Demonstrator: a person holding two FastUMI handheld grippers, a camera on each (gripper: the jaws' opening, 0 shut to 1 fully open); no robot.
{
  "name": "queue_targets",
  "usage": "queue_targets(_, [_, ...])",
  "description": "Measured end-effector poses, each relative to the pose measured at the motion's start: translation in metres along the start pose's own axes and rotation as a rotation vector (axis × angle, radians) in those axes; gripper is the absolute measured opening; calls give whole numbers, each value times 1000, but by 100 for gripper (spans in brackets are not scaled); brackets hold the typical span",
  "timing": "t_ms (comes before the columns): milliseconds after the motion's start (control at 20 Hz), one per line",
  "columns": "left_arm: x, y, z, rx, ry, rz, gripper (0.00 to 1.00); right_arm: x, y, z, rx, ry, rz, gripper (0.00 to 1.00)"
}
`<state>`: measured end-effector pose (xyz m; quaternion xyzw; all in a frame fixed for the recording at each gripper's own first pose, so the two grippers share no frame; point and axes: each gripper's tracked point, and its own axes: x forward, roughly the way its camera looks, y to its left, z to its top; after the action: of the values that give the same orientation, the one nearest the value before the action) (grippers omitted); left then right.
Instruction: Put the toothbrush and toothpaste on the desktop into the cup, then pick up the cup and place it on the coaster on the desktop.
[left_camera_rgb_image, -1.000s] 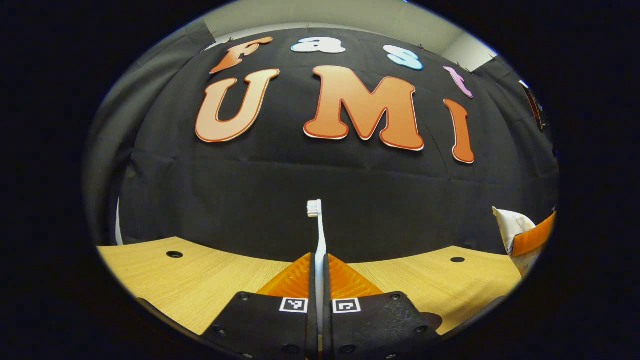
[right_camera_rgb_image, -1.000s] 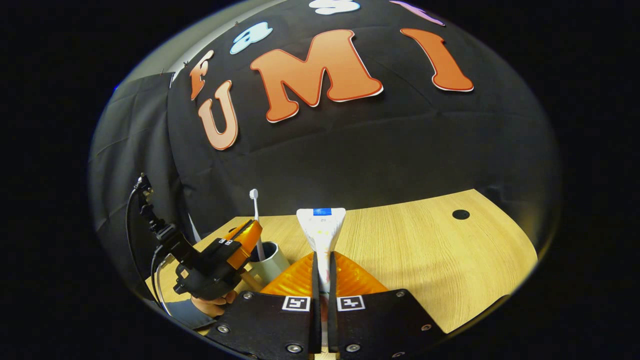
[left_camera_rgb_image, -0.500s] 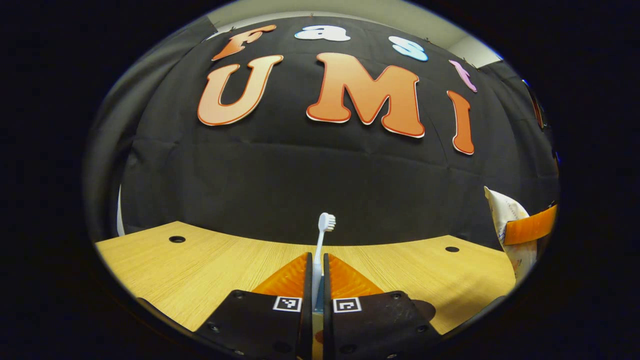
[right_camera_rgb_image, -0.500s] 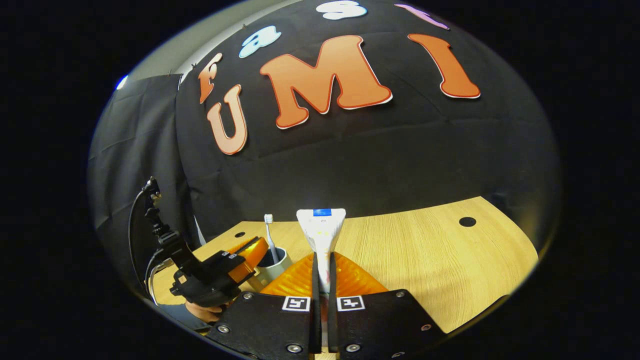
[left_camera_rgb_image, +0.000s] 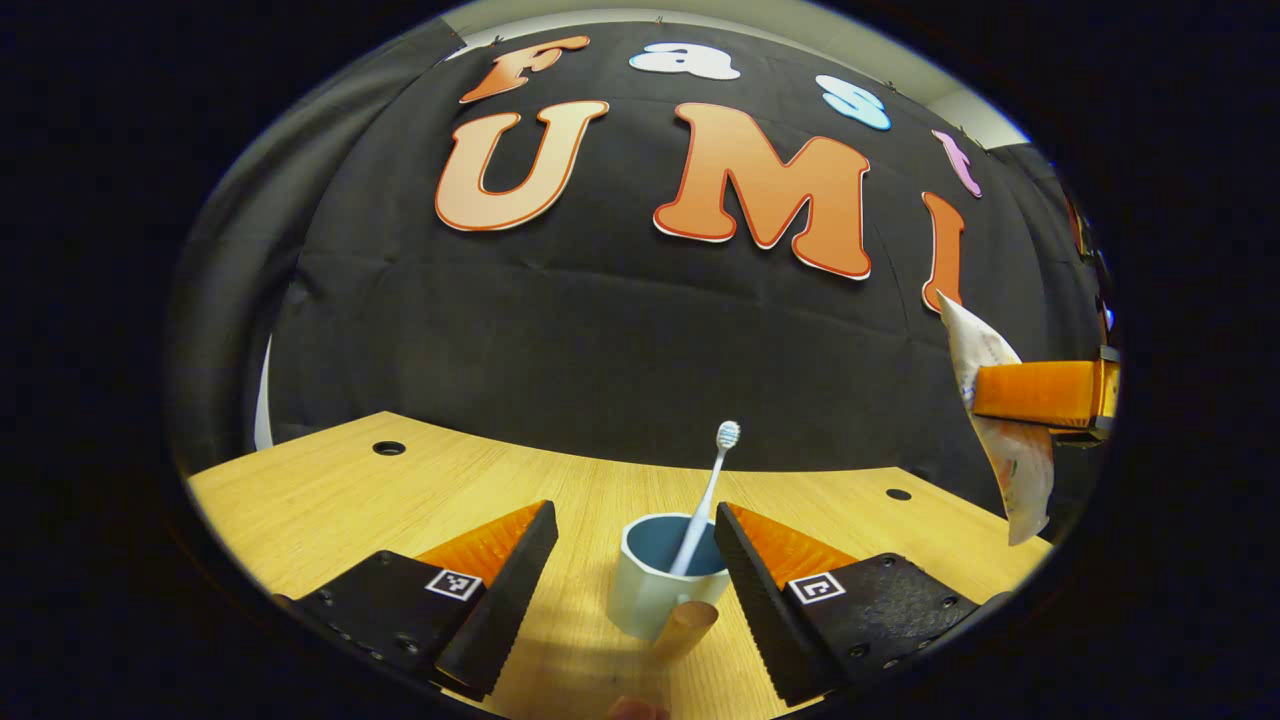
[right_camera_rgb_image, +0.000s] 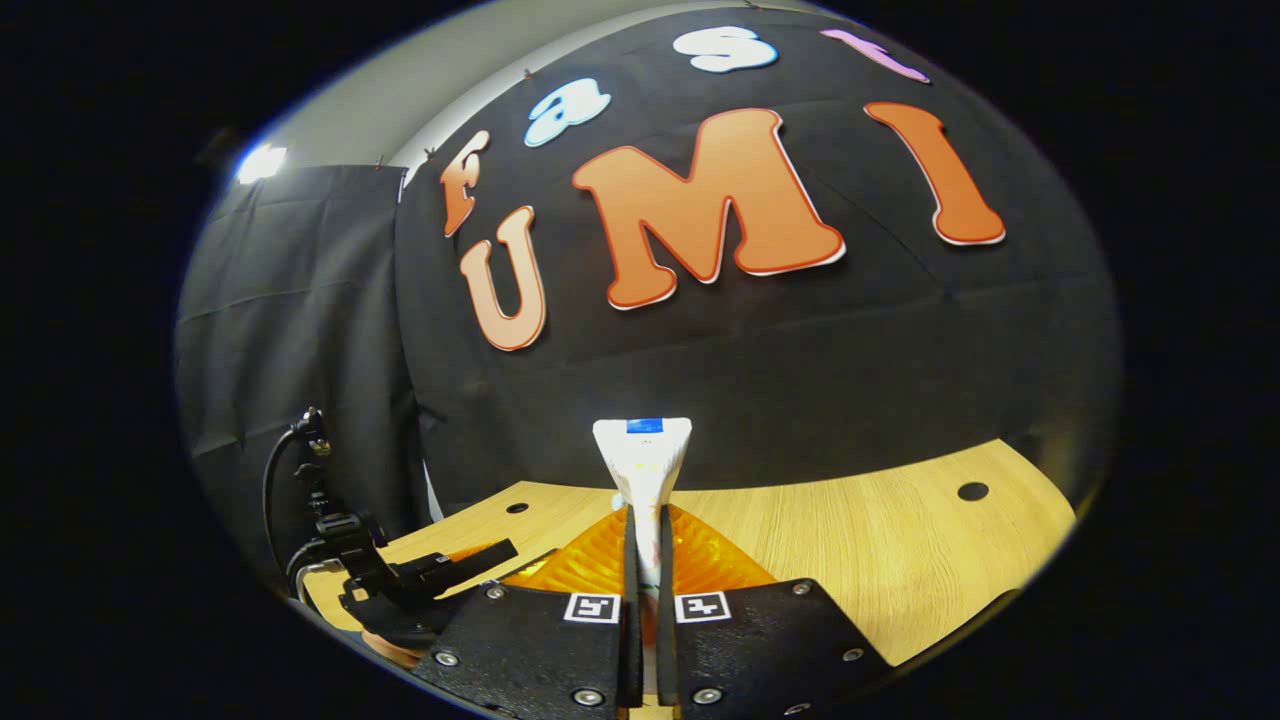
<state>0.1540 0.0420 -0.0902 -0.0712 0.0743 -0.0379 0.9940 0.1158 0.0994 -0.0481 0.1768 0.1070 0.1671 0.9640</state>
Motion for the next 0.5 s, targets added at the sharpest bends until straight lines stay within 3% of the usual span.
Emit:
queue_targets(200, [-22, 19, 7, 53, 35, 39, 98, 20, 31, 10, -4, -49, 47, 7])
queue_targets(500, [-60, 50, 11, 95, 74, 70, 98, 62, 62, -4, 26, -37, 80, 7])
